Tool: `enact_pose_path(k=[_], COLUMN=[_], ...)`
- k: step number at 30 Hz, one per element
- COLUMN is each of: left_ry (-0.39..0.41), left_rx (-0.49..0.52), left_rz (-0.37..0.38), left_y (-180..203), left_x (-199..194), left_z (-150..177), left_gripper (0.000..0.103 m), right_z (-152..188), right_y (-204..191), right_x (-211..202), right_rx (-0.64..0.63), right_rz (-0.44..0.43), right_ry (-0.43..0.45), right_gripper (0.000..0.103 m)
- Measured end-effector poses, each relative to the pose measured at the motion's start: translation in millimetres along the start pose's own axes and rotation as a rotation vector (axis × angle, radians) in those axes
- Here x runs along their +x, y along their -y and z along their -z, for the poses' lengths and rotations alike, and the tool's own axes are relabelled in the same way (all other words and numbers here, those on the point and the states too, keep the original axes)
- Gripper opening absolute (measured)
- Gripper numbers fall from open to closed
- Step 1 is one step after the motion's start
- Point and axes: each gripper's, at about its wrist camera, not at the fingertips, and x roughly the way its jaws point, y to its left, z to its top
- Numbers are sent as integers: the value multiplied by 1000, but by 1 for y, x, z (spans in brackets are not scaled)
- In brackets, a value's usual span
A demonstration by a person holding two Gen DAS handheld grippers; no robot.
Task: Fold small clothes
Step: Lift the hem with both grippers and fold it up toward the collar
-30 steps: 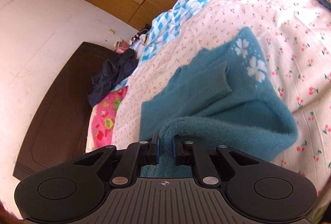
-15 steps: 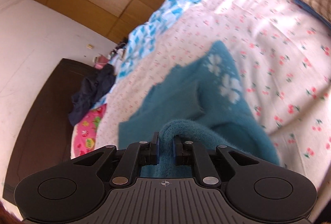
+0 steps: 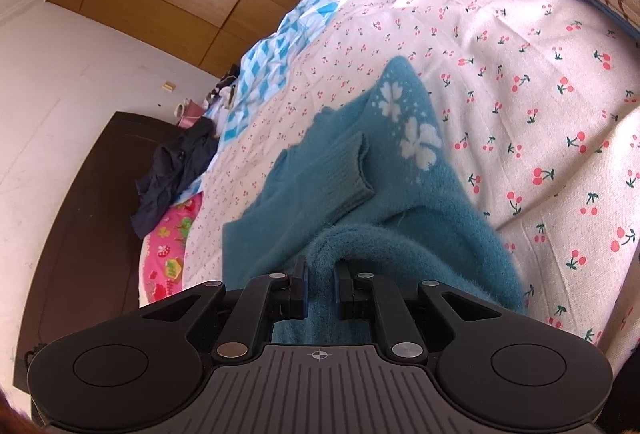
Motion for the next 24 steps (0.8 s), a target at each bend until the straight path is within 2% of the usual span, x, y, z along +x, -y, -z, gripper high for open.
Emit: enact_pose_path(k=[5, 7, 8, 11, 13, 14, 16, 18, 21, 24], left_ry=[-98, -110, -114, -141, -134, -128, -110, -69, 40, 193], left_rx=[256, 327, 344, 316, 300, 288, 193, 44, -252, -571], left_rz=[16, 4, -1, 20, 9, 0, -4, 2, -33, -85], left_y=[18, 26, 30, 33, 35, 35, 27, 14, -15, -49], left_x=[21, 28, 31, 40, 38, 35, 26, 12, -10, -36], left_z=[-12, -11, -11, -10, -7, -6, -4, -2, 9, 31], left_gripper=[56, 56, 54, 34, 29, 24, 19, 18, 18, 17], right_z=[1, 2, 3, 3, 3, 3, 2, 1, 1, 1], right_y=[8, 12, 14, 19, 22, 23, 25, 27, 29, 23], right_x=[0, 0, 1, 1, 0, -1, -4, -7, -10, -14], right_rx=[19, 28, 32, 50, 50, 52, 59, 69, 86, 68], right_rz=[-9, -14, -15, -17, -18, -20, -26, -37, -46, -37], right_ry=[-7, -9, -10, -15, -13, -11, -3, 10, 21, 38], right_gripper=[12, 12, 12, 12, 12, 12, 12, 12, 12, 12])
